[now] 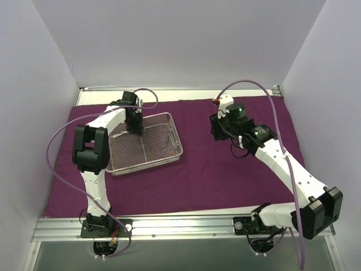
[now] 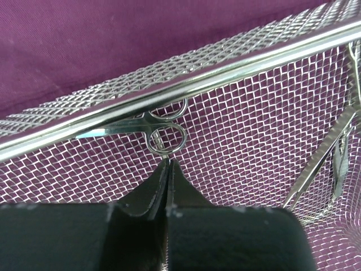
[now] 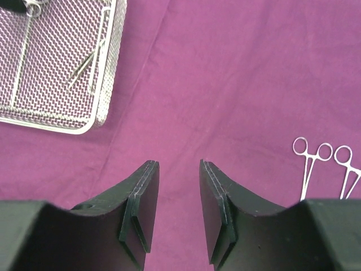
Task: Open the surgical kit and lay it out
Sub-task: Adjust the medical item in the container.
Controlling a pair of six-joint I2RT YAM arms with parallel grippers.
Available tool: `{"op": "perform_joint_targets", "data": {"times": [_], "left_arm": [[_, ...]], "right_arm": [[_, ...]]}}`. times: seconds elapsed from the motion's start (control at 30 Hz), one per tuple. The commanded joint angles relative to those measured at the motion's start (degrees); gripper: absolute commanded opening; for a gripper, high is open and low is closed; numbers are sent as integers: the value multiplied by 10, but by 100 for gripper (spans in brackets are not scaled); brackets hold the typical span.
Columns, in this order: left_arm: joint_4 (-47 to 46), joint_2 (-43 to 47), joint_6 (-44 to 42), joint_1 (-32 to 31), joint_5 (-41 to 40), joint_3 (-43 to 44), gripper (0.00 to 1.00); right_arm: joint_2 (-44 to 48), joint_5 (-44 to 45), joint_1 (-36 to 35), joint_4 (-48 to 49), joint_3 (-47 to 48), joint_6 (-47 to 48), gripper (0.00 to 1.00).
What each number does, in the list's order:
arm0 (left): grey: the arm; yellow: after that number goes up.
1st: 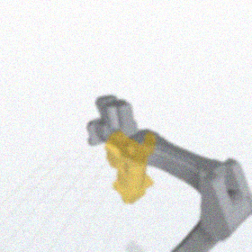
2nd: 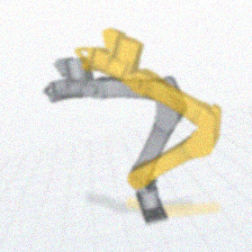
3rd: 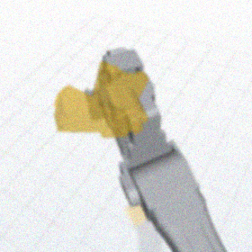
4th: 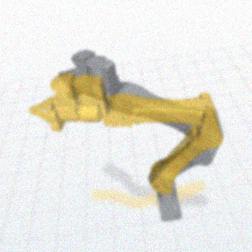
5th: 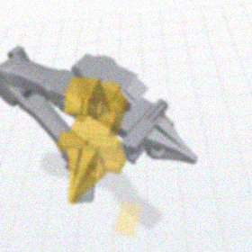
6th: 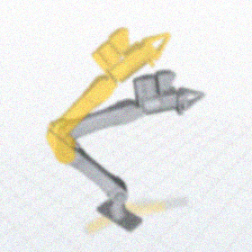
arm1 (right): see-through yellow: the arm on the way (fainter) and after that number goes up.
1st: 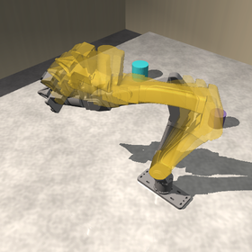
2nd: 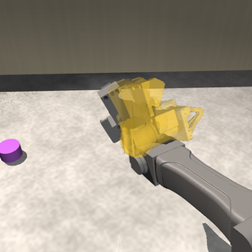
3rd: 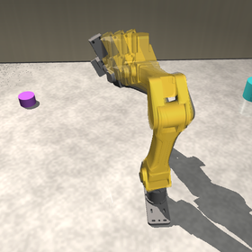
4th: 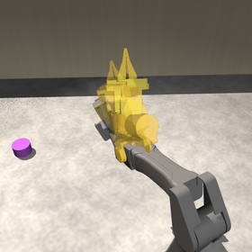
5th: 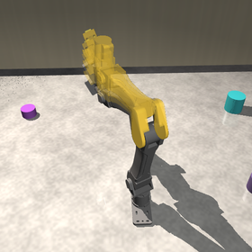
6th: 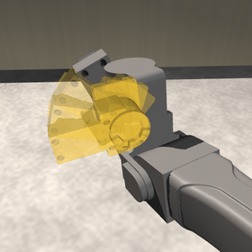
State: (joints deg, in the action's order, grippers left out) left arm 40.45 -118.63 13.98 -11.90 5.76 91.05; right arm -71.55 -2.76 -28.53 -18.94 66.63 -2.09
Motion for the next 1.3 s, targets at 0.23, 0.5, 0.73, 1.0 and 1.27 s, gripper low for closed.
{"op": "perform_joint_targets", "data": {"times": [0.23,0.5,0.73,1.0,1.27], "left_arm": [[-27,-20,9,-1,-12,47,2],[-25,-52,2,-1,-29,65,2],[13,-64,-4,-8,-40,76,2],[38,-33,0,-32,-12,58,2],[45,-7,12,-64,-9,26,2]], "right_arm": [[11,7,1,5,-5,-8,35],[16,7,1,7,-11,-13,35],[8,5,1,17,-7,-12,34],[-11,-5,2,29,-4,-13,34],[-26,-10,2,36,4,-11,34]]}}
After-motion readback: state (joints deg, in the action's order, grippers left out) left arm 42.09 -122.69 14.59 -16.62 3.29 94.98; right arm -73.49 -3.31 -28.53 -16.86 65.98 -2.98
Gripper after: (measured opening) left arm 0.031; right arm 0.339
